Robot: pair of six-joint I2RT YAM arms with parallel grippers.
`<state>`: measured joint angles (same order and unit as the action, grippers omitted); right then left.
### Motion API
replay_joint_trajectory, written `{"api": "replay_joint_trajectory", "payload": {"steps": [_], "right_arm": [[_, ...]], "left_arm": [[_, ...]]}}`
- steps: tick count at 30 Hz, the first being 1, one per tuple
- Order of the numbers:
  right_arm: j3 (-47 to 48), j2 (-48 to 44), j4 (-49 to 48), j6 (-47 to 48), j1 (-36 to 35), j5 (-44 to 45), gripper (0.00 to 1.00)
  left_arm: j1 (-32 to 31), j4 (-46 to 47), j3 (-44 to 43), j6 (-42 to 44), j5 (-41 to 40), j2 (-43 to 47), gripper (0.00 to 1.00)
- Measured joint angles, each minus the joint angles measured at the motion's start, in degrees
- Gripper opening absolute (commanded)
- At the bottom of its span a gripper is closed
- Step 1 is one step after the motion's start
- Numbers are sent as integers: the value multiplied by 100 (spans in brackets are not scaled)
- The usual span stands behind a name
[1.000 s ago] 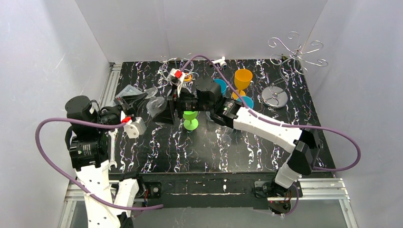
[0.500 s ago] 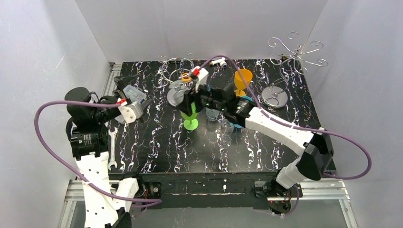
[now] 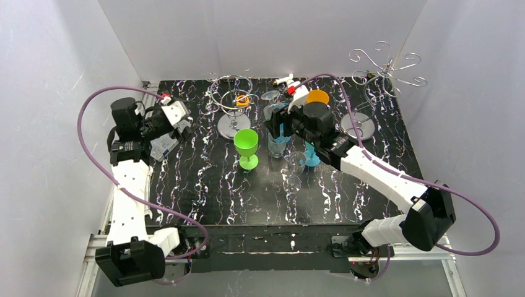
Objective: Place the wine glass upside down on the wine glass rack
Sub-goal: Turn the wine glass upside down at the wine rack.
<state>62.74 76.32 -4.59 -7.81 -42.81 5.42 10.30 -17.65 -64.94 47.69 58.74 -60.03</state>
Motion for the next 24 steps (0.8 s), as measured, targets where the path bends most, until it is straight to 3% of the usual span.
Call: {"api": "replay_joint_trajectory", "payload": {"steps": [8, 24], "right_arm": [[-44, 315, -621, 67, -2, -67, 3], [-46, 1272, -1386, 220, 0, -19, 1]], "left_arm": [[-255, 436, 64, -273, -141, -567, 64], [-557, 717, 71, -473, -269, -912, 66]]}}
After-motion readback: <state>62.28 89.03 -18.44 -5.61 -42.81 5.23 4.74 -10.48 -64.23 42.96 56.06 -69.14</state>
